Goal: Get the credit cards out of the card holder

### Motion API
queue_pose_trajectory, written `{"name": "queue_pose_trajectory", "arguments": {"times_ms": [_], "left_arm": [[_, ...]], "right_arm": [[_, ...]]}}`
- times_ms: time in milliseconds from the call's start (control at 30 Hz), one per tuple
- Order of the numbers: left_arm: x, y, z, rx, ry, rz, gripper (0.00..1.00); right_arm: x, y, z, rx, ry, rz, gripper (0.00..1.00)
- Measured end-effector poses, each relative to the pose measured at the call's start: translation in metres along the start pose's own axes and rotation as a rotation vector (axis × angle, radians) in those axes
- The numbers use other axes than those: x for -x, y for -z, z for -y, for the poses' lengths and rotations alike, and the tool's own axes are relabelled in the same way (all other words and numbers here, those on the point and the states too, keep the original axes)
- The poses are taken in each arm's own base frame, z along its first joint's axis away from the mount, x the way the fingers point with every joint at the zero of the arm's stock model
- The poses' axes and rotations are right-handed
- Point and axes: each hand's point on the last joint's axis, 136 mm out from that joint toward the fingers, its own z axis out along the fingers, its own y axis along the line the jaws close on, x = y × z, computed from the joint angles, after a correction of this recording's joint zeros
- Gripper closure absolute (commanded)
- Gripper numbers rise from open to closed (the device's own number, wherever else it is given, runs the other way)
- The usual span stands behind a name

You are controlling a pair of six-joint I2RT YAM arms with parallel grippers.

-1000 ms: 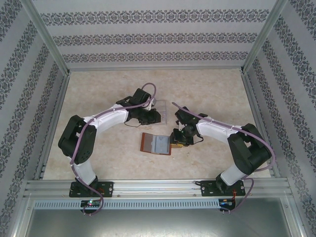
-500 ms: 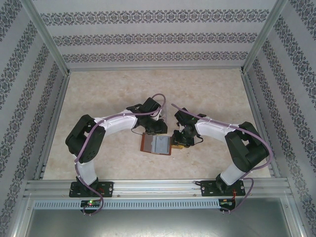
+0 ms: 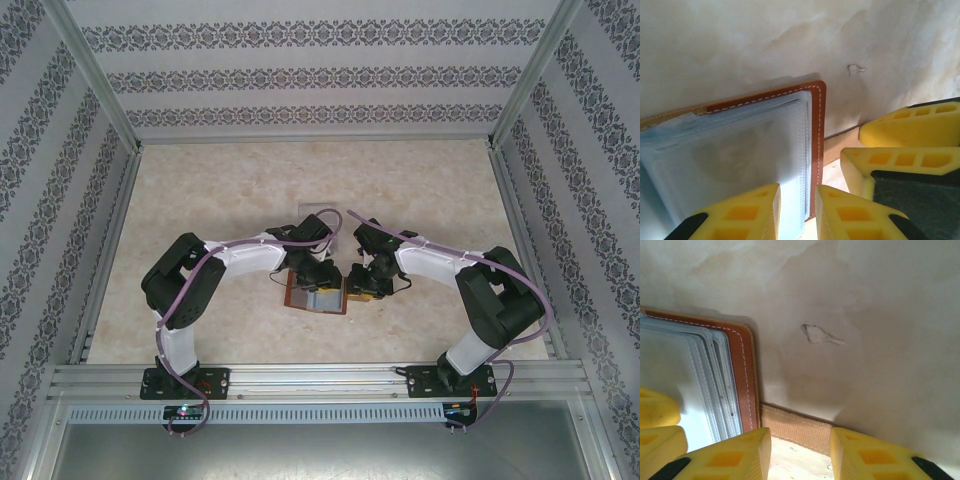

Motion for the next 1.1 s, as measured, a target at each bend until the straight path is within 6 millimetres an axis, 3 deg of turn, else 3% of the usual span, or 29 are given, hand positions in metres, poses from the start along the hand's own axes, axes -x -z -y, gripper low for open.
{"name": "queue_pose_trajectory", "arguments": {"times_ms": [167, 633, 867, 1100], "left_arm": [[-0.008, -0.002, -0.006, 0.04, -0.003, -0.019, 0.74], [-0.007, 0.011, -0.028, 0.216, -0.023, -0.003, 0.71], [-0.007, 0.019, -0.047, 0.326, -0.016, 0.018, 0.66], [-0.006, 0.028, -0.049, 0.37, -0.03, 0.038, 0.59]], "right_arm": [[0.0, 0.0, 0.0, 0.0, 0.002, -0.001, 0.6], [-0.001, -0.001, -0.001, 0.001, 0.005, 0.0, 0.6], [0.0, -0.001, -0.001, 0.0, 0.005, -0.001, 0.6], [0.0, -0.001, -0.001, 0.001, 0.009, -0.001, 0.59]]}}
